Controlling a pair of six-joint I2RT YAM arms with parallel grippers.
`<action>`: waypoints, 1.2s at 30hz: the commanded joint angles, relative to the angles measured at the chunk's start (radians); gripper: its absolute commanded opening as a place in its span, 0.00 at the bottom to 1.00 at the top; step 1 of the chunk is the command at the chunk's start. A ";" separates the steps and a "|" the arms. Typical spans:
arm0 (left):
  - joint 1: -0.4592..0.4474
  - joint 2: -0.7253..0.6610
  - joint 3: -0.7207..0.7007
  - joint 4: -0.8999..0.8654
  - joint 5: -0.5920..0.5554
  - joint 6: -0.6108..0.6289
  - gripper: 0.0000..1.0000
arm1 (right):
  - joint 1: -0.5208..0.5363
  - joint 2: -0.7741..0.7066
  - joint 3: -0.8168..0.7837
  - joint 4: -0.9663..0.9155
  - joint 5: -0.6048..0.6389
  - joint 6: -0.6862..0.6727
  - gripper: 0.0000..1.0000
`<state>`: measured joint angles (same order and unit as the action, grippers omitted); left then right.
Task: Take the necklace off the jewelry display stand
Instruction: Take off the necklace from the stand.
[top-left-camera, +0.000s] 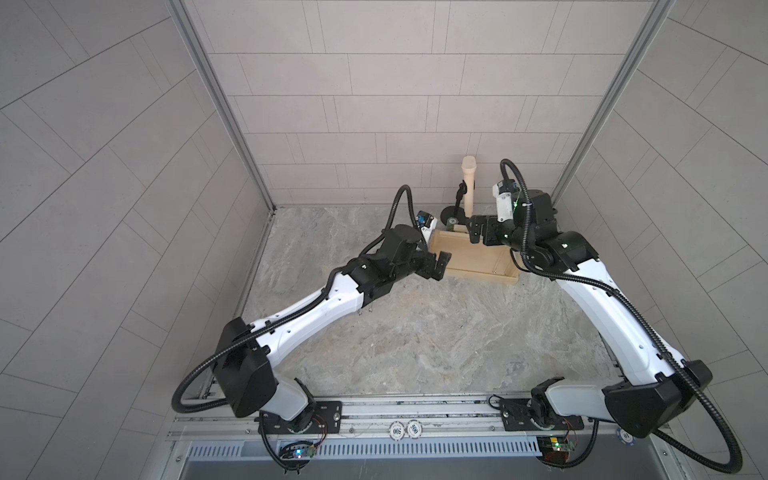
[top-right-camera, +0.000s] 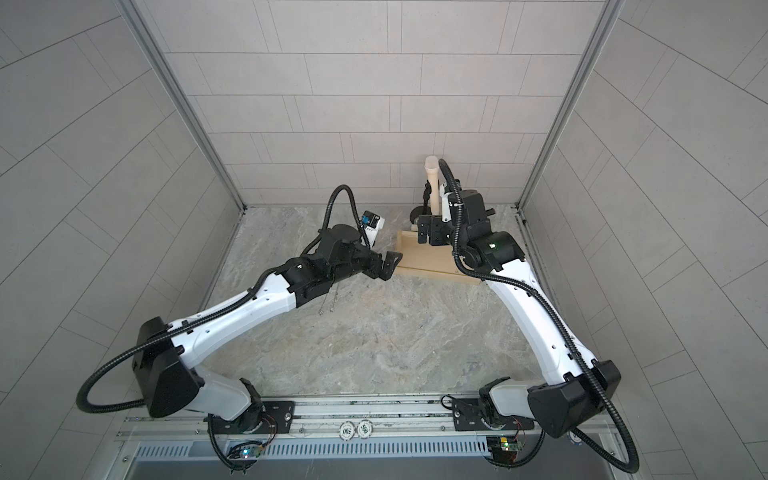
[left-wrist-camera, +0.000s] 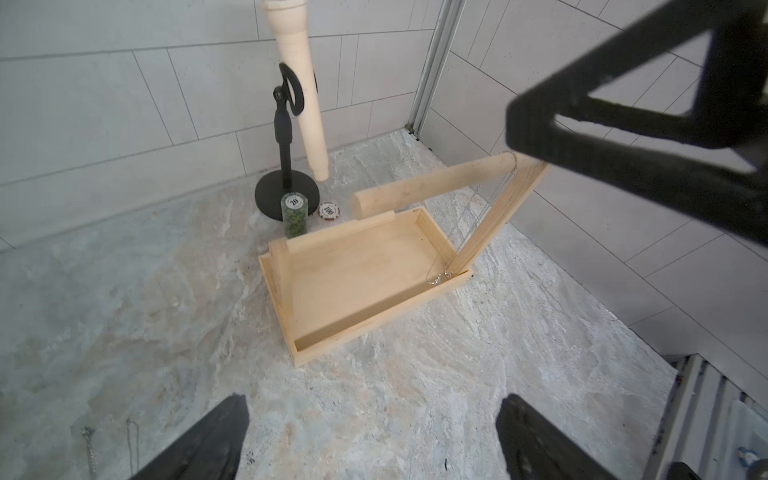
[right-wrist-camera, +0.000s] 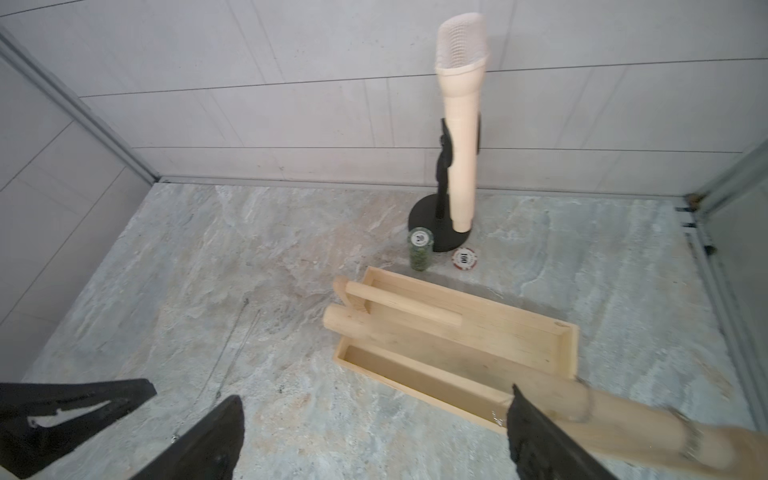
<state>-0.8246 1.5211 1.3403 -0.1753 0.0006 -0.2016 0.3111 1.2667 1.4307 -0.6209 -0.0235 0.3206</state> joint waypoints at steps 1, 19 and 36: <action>-0.015 0.056 0.076 -0.048 -0.106 0.109 1.00 | -0.055 -0.061 -0.103 0.020 0.083 0.001 0.97; 0.012 0.232 0.256 -0.134 -0.064 0.031 1.00 | -0.166 -0.068 -0.376 0.171 0.050 0.076 0.82; 0.048 0.188 0.107 0.018 0.184 -0.123 1.00 | -0.210 0.052 -0.288 0.197 0.002 0.137 0.66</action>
<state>-0.7753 1.7557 1.4570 -0.2104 0.1501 -0.3027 0.1040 1.3064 1.1133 -0.4332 -0.0128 0.4305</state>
